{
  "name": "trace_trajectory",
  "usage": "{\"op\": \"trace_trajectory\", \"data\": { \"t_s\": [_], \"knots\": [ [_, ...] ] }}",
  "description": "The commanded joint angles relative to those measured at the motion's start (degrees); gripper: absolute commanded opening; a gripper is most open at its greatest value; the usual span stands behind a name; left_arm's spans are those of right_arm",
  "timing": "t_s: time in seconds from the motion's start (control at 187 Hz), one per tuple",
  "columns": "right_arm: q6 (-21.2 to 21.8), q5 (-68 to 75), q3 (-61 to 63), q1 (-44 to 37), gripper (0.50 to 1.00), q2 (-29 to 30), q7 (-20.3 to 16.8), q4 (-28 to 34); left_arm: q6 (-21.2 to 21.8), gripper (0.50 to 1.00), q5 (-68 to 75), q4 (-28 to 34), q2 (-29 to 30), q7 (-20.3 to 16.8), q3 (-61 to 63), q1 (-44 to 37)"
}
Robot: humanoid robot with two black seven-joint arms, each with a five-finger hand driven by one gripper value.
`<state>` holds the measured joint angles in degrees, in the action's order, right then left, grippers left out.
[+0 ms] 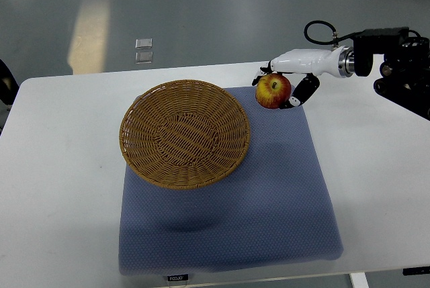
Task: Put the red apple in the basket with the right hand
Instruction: 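Lift the apple with the right hand and carry it over the basket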
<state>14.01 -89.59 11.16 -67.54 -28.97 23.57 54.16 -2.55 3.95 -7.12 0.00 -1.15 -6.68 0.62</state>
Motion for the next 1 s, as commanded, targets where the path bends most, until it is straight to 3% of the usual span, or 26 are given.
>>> {"op": "trace_trajectory", "data": {
  "t_s": [0.0,0.273,0.519,0.996],
  "knots": [
    [0.40,0.29,0.01,-2.59,0.635,0.76,-0.01,-0.11,0.00,1.000,0.00,0.00,0.00,0.01,0.00,0.00],
    [0.93,0.47,0.27,-3.74,0.639,6.91,-0.01,-0.11,0.00,1.000,0.00,-0.08,0.00,0.01,0.00,0.00],
    [0.40,0.47,0.27,-1.72,0.643,16.84,-0.19,-4.15,0.00,1.000,0.00,-0.08,0.00,-0.08,0.00,0.00],
    [-0.22,0.47,0.27,4.17,0.697,22.20,-0.36,-7.32,0.00,1.000,0.00,0.00,0.00,0.01,0.00,0.00]
  ]
}}
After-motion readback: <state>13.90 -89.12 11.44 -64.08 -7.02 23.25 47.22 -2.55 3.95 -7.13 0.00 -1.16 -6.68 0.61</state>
